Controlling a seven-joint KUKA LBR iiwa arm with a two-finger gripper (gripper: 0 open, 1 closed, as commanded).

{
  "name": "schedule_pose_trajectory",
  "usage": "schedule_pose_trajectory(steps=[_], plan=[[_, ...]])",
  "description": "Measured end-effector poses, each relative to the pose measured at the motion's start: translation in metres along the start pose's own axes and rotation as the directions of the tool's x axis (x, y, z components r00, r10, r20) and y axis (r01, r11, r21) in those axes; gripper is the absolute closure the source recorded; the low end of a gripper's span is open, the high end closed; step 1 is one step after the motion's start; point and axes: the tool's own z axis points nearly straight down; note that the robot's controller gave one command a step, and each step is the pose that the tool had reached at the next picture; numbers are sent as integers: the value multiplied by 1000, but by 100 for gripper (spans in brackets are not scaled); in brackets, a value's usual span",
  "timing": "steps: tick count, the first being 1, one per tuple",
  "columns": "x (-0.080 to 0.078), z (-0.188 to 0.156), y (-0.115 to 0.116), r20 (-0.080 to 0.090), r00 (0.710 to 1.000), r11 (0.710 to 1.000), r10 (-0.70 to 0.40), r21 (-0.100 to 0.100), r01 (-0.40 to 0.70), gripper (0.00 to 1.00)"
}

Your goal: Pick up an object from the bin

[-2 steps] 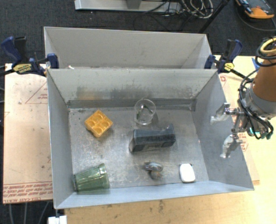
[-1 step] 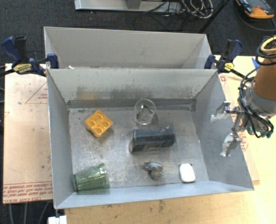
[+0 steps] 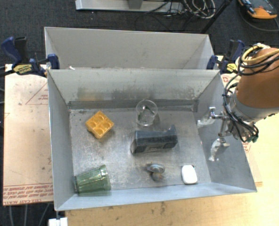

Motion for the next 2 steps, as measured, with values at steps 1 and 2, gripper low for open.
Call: schedule_pose_trajectory(steps=[1,2], plan=[[21,-3,58,-10,993,993,-116,-4,116,0],[29,-7,81,-5,996,996,-90,-6,90,0]])
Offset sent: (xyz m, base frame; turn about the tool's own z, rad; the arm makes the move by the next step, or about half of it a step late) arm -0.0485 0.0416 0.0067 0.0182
